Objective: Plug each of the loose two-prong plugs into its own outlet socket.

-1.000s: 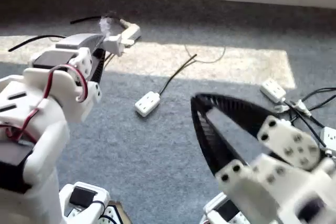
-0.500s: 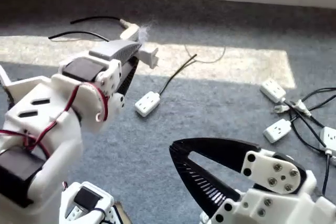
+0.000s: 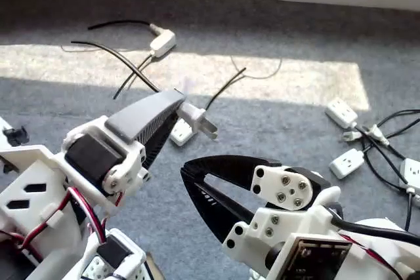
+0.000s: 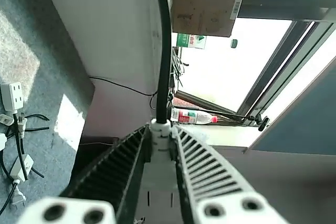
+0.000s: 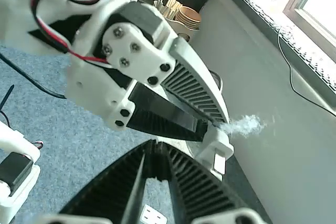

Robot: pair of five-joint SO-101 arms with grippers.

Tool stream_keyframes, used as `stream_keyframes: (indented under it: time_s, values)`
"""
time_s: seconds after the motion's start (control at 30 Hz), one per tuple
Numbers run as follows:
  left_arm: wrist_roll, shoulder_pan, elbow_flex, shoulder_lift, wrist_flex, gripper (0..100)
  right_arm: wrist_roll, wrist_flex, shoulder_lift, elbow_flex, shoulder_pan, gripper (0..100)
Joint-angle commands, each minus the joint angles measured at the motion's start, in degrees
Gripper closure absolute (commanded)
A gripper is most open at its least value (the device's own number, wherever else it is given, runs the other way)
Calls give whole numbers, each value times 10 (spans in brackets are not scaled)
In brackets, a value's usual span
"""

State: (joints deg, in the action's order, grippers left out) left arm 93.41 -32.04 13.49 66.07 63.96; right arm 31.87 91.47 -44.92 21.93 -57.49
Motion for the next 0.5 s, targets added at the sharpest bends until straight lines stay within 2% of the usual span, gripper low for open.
stream_keyframes:
  time_s: [0.0, 0.2, 0.47]
  values:
    - [-10, -19, 74, 57, -73, 993, 7, -13, 4, -1, -5, 991]
    - [-10, -19, 170, 153, -127, 993, 8, -20, 4, -2, 0, 991]
    - [-11, -19, 276, 277, -195, 993, 9, -41, 9, -16, 92, 991]
